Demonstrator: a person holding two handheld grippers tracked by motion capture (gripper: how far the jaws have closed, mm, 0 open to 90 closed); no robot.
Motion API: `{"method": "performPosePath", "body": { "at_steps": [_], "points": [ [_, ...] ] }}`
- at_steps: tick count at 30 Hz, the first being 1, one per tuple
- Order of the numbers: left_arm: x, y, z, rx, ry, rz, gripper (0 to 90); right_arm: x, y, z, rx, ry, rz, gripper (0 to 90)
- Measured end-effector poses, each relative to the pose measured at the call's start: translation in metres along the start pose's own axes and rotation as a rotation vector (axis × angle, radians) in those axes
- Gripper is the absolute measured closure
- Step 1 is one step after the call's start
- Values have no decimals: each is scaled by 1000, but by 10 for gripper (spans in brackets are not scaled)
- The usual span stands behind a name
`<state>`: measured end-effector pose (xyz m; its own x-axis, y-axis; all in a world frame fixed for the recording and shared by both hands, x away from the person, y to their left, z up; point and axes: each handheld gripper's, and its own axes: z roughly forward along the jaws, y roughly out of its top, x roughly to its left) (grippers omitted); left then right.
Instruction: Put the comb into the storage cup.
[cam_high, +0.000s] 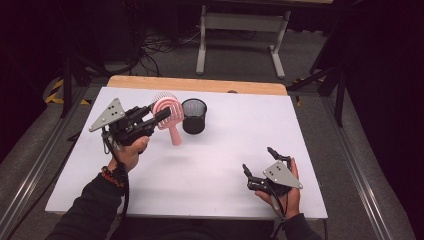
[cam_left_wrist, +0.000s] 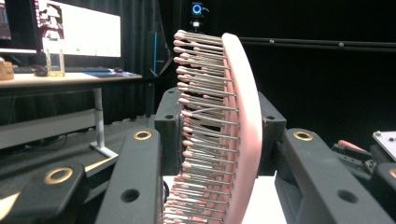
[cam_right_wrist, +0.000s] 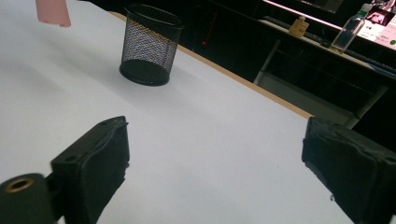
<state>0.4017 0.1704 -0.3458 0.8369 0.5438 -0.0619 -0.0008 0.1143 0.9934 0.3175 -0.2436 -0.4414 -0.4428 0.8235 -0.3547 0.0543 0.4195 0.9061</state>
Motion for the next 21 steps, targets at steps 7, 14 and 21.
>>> {"method": "performPosePath", "body": {
  "at_steps": [7,14,21],
  "points": [
    [3,17,12,-27,-5,15,635,0,-1,0,-14,4,11,47],
    [8,32,21,-37,-11,34,635,1,-2,1,-3,8,-3,48],
    [15,39,27,-40,0,30,635,0,-1,1,-5,11,11,50]
  ]
}}
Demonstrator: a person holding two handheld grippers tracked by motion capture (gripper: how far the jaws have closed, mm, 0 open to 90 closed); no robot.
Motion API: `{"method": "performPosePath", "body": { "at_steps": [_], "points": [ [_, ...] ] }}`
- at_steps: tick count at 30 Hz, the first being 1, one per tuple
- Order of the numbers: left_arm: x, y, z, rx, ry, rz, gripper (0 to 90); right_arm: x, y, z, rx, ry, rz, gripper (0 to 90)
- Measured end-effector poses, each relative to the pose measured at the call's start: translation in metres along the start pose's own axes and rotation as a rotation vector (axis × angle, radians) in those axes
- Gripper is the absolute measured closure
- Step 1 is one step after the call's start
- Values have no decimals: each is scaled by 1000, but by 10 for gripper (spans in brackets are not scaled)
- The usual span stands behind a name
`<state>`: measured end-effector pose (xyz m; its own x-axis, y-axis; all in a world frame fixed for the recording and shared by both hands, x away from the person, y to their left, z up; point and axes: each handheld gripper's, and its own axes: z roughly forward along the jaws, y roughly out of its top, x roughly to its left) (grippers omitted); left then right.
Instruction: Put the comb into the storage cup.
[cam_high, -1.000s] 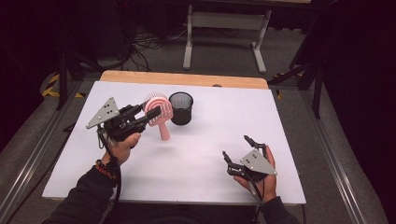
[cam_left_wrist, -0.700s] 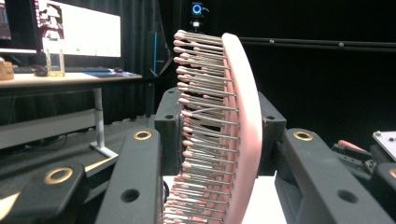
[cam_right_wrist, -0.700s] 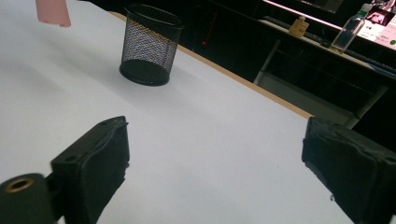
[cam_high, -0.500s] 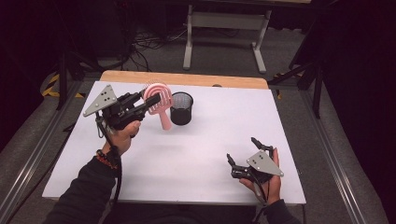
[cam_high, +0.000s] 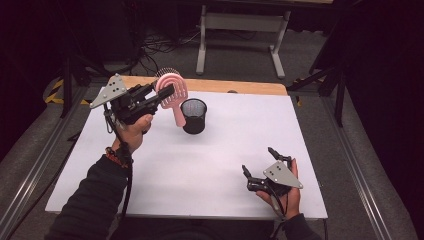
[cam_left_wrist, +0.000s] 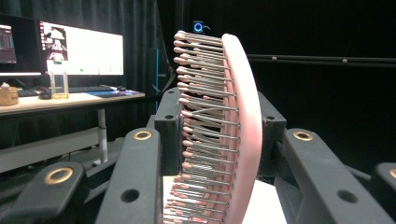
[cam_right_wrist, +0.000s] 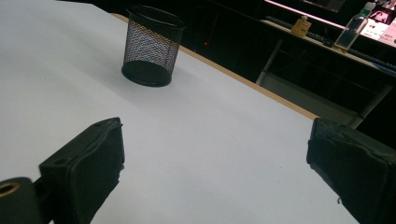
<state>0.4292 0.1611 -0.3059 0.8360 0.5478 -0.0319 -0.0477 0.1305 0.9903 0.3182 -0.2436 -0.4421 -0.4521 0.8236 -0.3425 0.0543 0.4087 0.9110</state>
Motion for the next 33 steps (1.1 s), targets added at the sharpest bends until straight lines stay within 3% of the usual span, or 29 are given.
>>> {"method": "performPosePath", "body": {
  "at_steps": [5,22,33],
  "points": [
    [4,4,4,-21,9,-5,635,0,1,-1,1,-14,0,52],
    [11,13,35,21,35,47,635,1,1,1,19,-29,-25,54],
    [17,13,48,14,21,28,634,2,3,1,18,-33,-37,59]
  ]
}}
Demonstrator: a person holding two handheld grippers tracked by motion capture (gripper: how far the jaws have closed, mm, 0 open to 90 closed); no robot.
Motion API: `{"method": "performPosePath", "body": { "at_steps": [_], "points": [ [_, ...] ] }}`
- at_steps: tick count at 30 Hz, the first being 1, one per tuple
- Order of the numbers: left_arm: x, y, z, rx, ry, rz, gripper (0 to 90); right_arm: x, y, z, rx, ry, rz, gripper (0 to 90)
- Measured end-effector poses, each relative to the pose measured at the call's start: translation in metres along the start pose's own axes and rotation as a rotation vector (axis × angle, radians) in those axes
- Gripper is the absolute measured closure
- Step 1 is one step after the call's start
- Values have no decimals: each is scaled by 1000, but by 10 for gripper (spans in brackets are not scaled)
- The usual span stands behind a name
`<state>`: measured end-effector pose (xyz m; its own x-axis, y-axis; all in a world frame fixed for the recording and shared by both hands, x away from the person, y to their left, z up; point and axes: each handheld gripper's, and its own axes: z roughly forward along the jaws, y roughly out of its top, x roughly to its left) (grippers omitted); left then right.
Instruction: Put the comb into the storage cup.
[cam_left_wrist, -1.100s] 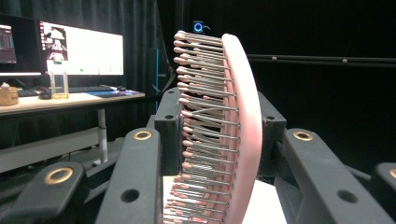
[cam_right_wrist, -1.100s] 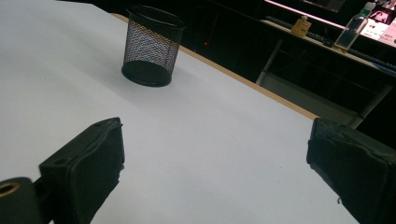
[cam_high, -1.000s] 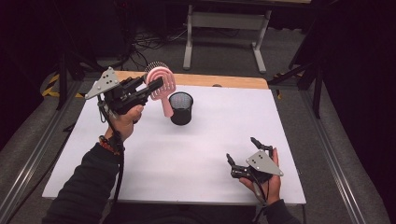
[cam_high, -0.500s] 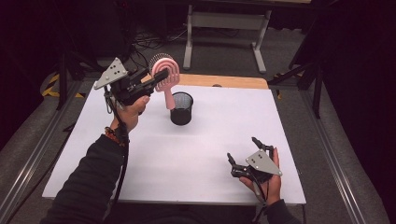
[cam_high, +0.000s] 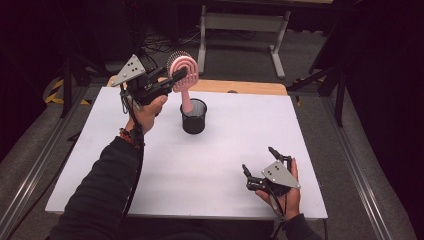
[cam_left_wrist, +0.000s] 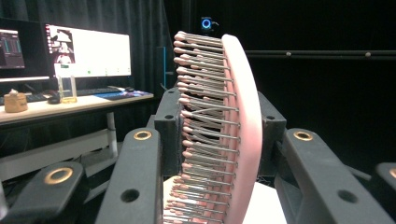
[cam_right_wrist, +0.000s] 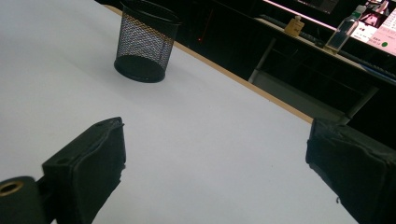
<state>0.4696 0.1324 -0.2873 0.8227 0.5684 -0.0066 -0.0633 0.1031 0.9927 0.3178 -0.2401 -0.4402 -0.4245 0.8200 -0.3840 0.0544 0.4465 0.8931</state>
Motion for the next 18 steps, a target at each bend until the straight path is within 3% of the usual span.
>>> {"method": "performPosePath", "body": {
  "at_steps": [5,18],
  "points": [
    [3,-3,7,10,-2,0,635,1,2,-1,-2,-7,-20,59],
    [6,-9,25,34,12,-1,634,-1,2,-2,-11,-7,-11,58]
  ]
}}
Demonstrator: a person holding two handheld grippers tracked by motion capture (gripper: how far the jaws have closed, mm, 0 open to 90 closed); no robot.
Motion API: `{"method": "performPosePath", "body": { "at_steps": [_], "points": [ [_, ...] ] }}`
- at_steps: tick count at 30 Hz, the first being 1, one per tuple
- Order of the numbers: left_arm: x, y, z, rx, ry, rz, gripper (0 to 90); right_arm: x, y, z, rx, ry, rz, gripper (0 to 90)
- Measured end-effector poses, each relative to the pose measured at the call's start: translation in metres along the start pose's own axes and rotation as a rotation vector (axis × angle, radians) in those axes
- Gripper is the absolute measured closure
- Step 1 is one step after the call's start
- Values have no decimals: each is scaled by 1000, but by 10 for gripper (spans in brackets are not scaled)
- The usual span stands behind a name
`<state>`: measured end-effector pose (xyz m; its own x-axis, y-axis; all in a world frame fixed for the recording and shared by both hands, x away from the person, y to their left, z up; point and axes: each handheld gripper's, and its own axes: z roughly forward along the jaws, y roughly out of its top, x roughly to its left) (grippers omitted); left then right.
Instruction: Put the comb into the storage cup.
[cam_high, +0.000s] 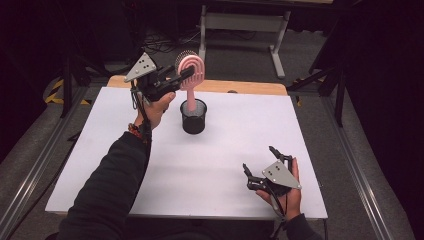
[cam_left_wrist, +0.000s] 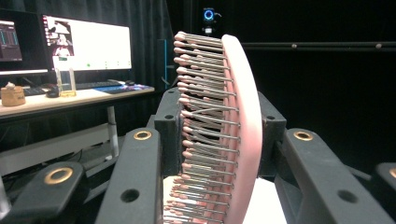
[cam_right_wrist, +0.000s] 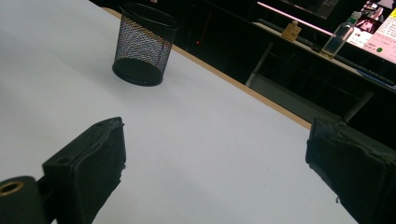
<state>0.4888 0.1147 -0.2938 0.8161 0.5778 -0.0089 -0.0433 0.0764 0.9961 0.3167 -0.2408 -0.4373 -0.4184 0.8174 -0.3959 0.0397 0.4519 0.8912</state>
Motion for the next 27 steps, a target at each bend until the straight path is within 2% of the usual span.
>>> {"method": "performPosePath", "body": {
  "at_steps": [12,22,27],
  "points": [
    [6,-9,8,14,10,-13,634,0,-1,0,-1,1,5,58],
    [8,-18,15,32,-18,-28,634,0,-1,1,3,11,3,59],
    [10,-25,16,41,-16,-36,634,0,-1,1,3,8,6,59]
  ]
}}
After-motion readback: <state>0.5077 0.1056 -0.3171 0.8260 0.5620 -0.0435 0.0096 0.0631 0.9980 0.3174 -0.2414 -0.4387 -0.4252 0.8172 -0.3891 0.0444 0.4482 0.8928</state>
